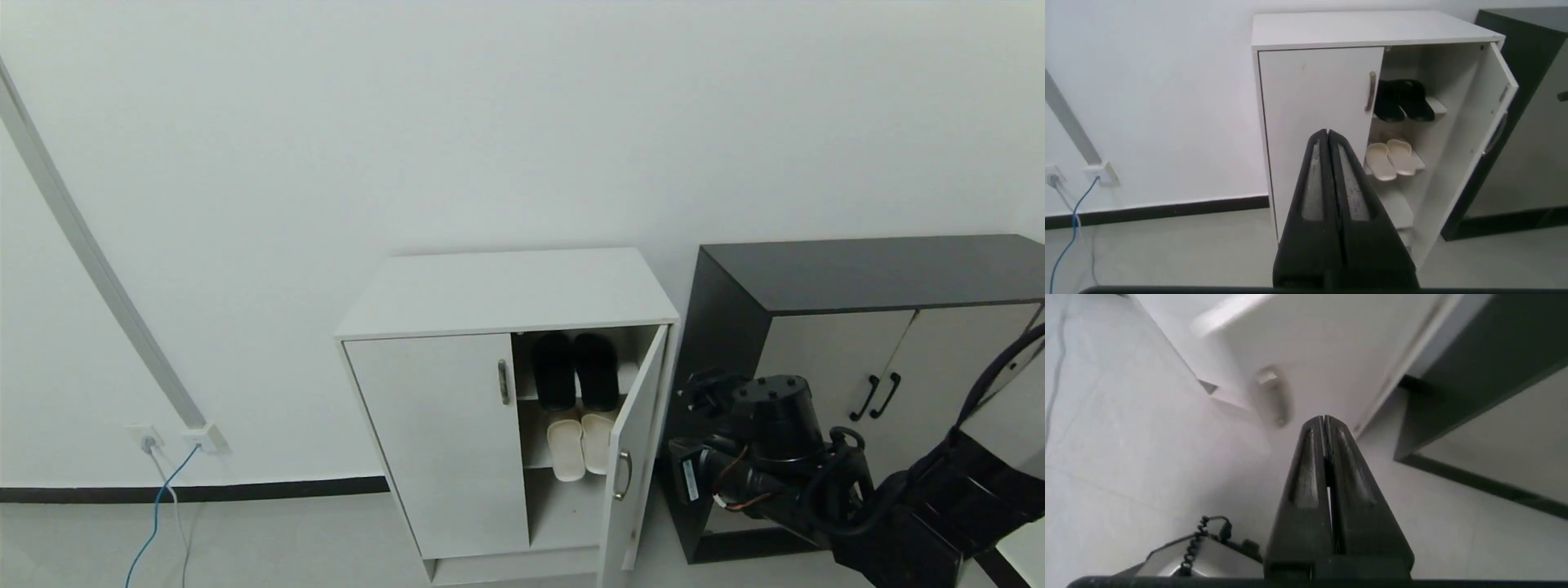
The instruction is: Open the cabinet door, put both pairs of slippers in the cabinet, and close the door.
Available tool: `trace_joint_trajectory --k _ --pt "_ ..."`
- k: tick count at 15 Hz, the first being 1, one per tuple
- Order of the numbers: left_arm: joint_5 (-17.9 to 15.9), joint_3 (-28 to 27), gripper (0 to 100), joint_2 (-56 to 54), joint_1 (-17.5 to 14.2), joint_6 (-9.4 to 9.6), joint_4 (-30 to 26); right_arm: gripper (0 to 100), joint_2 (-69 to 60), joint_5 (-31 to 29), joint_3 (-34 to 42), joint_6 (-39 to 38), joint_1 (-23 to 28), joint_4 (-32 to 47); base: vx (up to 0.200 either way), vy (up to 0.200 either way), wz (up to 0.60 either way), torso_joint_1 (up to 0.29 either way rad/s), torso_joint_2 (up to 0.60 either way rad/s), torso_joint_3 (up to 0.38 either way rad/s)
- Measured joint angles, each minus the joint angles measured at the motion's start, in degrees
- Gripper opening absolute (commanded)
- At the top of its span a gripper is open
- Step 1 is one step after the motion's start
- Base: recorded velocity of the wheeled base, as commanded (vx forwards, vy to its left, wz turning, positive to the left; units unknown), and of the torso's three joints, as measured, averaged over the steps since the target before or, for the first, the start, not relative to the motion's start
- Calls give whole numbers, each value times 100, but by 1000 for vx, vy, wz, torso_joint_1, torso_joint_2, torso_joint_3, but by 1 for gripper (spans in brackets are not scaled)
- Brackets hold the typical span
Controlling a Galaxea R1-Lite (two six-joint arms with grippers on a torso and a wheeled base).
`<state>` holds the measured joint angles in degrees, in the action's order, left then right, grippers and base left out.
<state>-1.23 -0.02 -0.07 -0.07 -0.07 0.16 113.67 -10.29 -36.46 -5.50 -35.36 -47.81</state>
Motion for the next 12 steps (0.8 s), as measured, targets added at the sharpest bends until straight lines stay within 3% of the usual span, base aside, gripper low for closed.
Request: trace_joint_trajectory --k 5,12 --pt "9 2 0 0 0 -11 -2 0 161 24 -80 -5 28 -66 0 0 0 0 0 0" --pt "11 2 0 0 0 -9 0 0 751 44 -940 -5 56 -66 0 0 0 0 0 0"
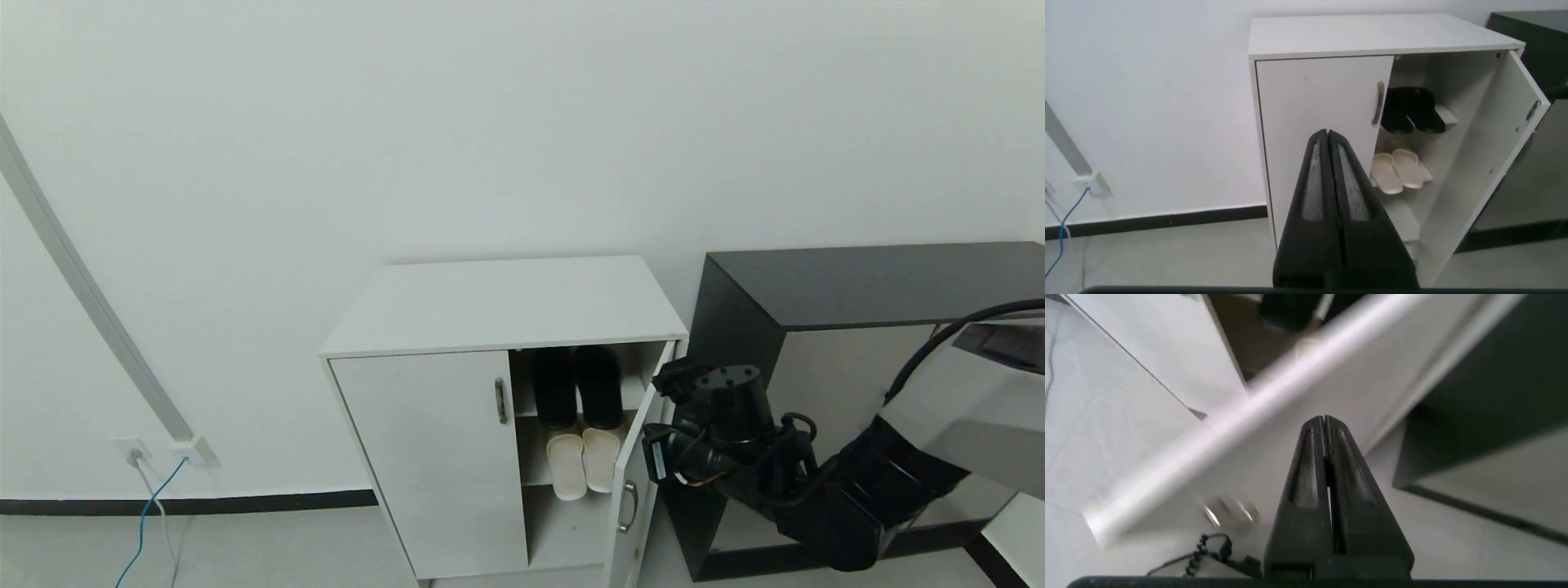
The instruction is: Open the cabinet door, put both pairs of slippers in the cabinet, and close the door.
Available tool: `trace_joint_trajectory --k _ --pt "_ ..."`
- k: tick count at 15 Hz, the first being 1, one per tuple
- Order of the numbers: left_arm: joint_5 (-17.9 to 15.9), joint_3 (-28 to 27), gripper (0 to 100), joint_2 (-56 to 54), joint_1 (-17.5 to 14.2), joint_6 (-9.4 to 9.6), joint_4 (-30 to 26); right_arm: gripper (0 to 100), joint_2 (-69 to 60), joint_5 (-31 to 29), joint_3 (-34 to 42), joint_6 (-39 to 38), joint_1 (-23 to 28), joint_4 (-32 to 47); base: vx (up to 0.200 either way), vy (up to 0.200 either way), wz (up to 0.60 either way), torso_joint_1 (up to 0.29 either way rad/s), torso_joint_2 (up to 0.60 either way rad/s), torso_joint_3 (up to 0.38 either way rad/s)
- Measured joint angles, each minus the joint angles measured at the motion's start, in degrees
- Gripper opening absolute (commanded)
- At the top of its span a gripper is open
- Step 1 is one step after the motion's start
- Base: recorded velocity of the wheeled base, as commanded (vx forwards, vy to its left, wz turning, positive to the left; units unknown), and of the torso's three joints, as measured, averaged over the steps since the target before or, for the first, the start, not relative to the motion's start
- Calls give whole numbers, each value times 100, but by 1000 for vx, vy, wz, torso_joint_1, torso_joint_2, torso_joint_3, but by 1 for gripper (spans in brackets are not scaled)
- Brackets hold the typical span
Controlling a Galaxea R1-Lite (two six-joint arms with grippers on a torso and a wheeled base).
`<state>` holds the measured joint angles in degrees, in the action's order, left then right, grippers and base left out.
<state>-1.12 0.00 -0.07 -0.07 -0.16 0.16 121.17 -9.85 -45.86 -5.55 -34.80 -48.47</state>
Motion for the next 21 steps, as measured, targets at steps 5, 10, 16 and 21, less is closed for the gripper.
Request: trace_joint_trajectory --k 5,10,16,21 --pt "-2 0 0 0 2 6 0 0 702 2 -940 2 9 -9 0 0 0 0 0 0" --pt "-2 0 0 0 0 9 0 0 1353 11 -1797 -6 132 17 0 0 0 0 0 0" --pt "-2 0 0 0 0 9 0 0 1891 11 -2542 -9 286 24 0 0 0 0 0 0" --pt "0 0 0 0 0 9 0 0 2132 9 -2966 -9 424 41 0 0 0 0 0 0"
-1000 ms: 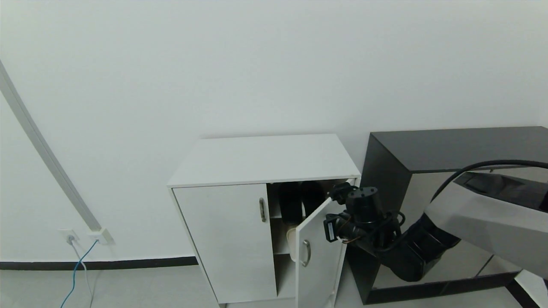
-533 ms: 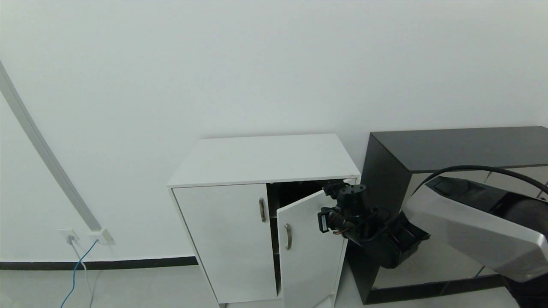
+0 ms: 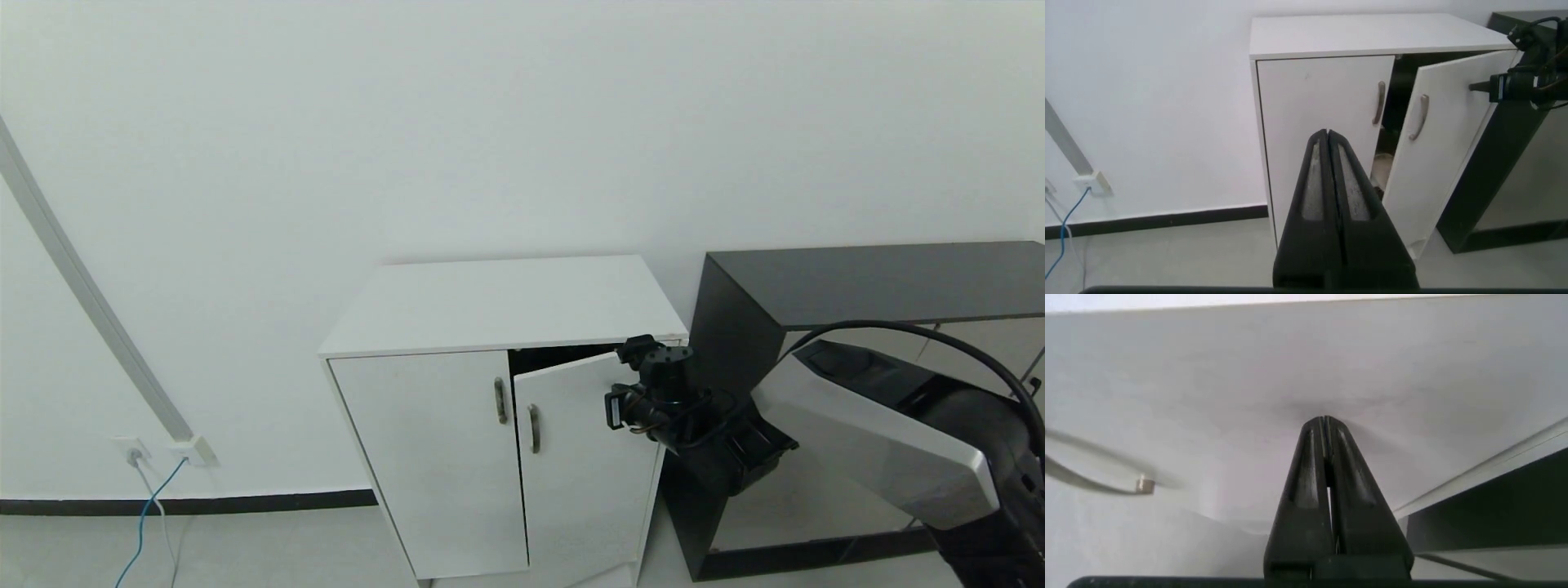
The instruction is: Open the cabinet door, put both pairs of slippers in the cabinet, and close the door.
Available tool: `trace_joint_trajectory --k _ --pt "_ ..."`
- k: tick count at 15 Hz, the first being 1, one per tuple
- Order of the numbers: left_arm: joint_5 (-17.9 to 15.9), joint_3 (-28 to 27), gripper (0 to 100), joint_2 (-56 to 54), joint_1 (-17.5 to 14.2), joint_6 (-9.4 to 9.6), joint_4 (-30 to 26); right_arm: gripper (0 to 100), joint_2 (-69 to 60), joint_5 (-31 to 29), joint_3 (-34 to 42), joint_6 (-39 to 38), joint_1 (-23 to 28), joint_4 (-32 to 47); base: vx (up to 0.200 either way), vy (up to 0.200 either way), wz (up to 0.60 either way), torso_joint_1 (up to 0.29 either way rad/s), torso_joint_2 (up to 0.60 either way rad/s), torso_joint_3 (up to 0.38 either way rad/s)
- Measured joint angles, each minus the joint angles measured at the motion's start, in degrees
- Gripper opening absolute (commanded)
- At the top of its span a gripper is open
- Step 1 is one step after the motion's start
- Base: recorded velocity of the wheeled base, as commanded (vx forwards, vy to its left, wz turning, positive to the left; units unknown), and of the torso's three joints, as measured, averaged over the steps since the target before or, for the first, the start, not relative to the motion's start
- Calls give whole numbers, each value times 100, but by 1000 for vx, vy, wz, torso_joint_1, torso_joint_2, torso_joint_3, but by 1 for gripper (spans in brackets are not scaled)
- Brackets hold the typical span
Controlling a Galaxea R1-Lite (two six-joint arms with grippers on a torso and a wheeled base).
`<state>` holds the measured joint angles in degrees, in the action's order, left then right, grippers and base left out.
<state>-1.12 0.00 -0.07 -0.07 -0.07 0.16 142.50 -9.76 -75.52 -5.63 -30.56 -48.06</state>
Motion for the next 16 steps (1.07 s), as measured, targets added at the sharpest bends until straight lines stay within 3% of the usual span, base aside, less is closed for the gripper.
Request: trace_joint_trajectory --k 16 --pt "0 0 0 0 0 -4 0 0 373 -16 -647 0 85 82 0 0 0 0 0 0"
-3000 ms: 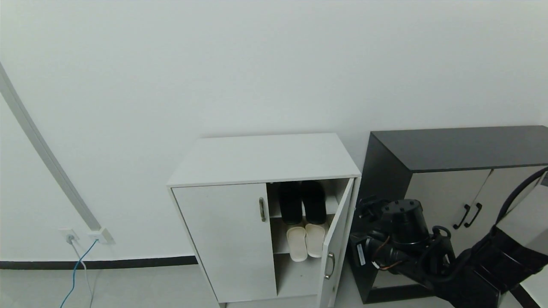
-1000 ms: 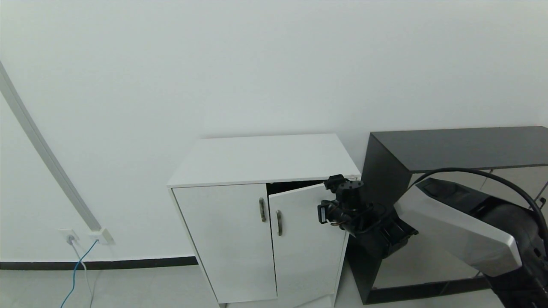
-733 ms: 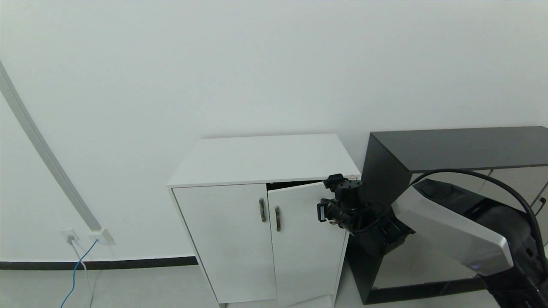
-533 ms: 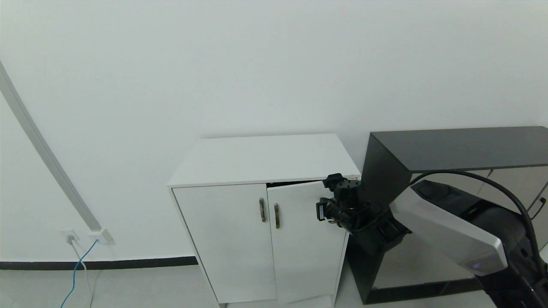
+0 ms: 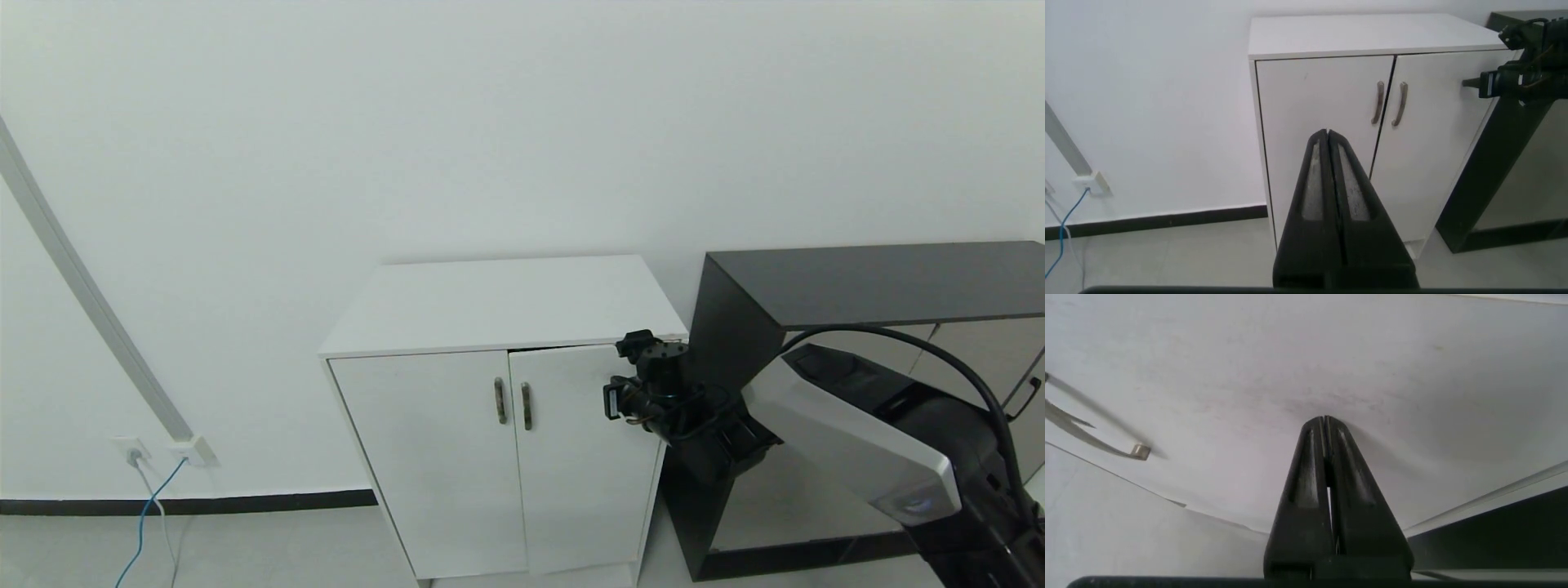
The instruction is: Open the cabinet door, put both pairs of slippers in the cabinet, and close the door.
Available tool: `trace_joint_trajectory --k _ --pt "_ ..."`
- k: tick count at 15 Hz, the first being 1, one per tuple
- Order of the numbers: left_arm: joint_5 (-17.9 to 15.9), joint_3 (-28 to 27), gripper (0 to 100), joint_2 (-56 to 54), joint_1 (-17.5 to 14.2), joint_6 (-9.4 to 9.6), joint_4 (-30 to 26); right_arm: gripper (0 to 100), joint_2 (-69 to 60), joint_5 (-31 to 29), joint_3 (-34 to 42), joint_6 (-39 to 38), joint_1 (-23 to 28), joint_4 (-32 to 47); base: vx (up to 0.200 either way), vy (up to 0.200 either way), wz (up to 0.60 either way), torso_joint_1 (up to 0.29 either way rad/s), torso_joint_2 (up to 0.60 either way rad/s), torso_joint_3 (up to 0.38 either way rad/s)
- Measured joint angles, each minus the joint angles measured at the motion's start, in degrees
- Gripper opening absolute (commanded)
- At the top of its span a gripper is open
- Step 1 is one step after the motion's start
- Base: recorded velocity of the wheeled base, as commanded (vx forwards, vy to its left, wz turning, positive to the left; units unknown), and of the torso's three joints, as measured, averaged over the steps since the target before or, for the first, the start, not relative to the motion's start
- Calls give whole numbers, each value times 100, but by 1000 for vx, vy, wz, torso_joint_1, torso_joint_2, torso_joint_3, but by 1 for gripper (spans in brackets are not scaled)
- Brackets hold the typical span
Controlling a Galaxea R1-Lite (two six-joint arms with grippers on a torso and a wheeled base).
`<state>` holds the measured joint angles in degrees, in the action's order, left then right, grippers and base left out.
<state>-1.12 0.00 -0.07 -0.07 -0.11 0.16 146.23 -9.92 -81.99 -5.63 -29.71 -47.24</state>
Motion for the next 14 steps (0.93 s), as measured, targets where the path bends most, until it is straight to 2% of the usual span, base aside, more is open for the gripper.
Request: trace_joint_trajectory --k 14 --pt "0 0 0 0 0 -13 0 0 -2 -28 -135 5 24 6 0 0 0 0 0 0"
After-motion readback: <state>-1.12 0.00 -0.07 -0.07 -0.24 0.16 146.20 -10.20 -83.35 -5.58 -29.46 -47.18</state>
